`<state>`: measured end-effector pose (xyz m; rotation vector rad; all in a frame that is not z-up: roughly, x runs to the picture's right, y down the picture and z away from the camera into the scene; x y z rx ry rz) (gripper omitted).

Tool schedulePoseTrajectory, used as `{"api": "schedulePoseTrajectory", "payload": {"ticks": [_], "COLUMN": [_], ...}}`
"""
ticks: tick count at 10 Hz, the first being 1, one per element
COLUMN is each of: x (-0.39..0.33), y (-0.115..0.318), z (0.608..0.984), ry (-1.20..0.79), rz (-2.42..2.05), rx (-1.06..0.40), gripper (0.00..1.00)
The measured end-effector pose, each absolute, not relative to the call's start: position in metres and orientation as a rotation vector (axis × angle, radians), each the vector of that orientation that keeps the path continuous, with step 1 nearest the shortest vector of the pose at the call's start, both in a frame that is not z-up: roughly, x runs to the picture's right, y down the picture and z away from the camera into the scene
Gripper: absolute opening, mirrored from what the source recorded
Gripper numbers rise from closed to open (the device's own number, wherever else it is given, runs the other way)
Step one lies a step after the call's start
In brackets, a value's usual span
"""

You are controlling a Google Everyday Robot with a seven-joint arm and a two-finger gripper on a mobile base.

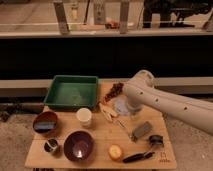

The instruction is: Place banana in tray

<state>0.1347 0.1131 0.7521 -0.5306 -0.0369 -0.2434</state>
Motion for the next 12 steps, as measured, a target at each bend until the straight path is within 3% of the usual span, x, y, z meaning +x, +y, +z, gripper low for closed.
{"api": "schedulePoseTrajectory", "payload": {"ticks": [12], "x": [0.091], "y": [0.100], "z": [0.792], "ry": [-0.094], "rz": [-0.307], "rx": [-0.522], "gripper": [0.80]}}
